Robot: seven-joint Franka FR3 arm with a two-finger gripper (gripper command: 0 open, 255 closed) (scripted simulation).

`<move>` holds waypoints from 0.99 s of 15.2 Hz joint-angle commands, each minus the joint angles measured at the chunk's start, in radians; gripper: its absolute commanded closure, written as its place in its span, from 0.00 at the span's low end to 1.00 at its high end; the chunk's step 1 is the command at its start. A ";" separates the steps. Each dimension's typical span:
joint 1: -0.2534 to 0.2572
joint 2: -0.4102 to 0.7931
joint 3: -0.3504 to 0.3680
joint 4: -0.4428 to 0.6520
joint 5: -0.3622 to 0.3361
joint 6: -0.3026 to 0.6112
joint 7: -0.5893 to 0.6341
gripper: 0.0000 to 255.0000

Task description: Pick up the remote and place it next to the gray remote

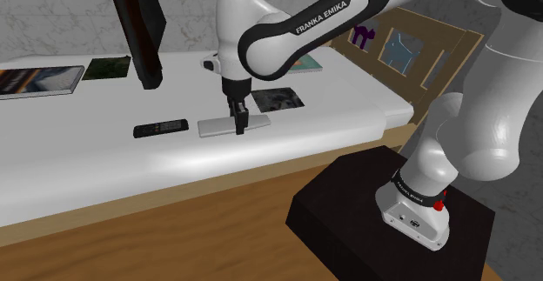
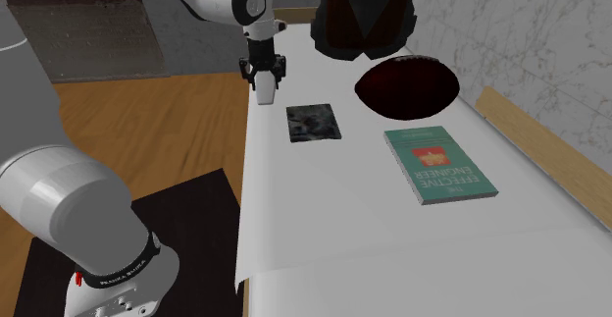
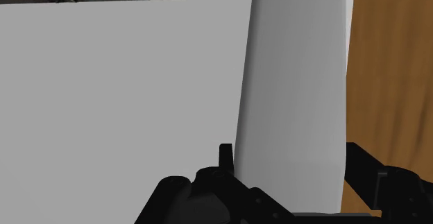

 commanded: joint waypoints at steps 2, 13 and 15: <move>0.000 0.001 0.000 -0.001 0.000 0.003 -0.001 1.00; -0.001 -0.031 0.000 0.030 0.002 -0.060 -0.002 0.00; -0.002 -0.056 -0.001 0.062 0.003 -0.117 -0.003 0.00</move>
